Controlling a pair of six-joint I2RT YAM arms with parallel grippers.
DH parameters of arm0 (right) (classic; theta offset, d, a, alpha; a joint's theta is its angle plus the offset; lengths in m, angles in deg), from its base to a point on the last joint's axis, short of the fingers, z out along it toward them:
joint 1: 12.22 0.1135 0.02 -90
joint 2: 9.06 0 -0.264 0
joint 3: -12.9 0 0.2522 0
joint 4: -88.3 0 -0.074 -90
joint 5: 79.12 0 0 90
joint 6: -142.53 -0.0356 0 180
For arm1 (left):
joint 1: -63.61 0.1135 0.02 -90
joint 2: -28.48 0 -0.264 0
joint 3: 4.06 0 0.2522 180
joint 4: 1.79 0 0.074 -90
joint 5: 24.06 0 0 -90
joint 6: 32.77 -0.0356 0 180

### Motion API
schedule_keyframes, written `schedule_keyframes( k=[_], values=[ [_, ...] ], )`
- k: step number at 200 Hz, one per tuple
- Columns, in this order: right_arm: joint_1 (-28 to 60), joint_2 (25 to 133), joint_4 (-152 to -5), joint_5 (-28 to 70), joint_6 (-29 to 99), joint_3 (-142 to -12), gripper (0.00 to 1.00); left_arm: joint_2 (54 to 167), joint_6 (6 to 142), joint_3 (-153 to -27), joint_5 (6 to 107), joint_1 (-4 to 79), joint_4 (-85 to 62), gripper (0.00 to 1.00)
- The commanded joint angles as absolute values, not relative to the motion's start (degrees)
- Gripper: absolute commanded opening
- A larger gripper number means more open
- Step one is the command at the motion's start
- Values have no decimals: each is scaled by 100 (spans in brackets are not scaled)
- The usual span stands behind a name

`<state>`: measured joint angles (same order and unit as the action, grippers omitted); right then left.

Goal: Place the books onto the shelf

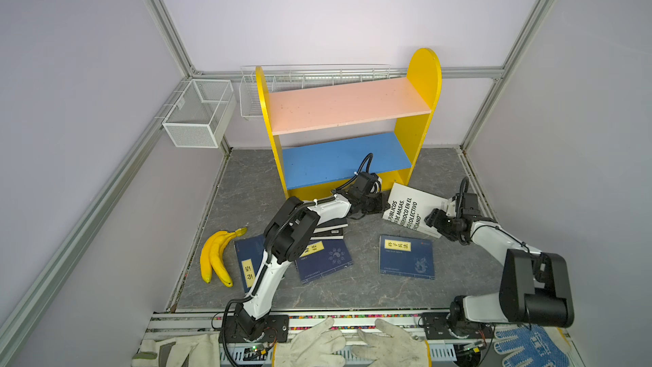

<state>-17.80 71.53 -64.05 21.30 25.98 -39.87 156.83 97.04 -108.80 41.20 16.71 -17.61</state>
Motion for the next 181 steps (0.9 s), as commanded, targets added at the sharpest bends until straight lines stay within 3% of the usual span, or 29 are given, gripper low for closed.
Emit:
schedule_keyframes(
  k=[1,75,139,161,181],
  values=[
    [-1688,7213,-6441,2636,2594,-3968,76,15308,9656,-11091,3728,1496,-1701,0],
    [-1698,6278,-6001,2546,2828,-4429,94,14445,9632,-11518,4076,1491,-3183,0],
    [-1586,4992,-5594,2025,3357,-4529,100,13793,9491,-11845,4953,1489,-4737,0],
    [-1175,4582,-5845,1928,3452,-4428,100,13577,9463,-11911,5319,1490,-5121,0],
    [-273,4240,-6199,1456,3797,-4272,99,13428,9469,-12018,5683,1485,-5431,0]
  ],
)
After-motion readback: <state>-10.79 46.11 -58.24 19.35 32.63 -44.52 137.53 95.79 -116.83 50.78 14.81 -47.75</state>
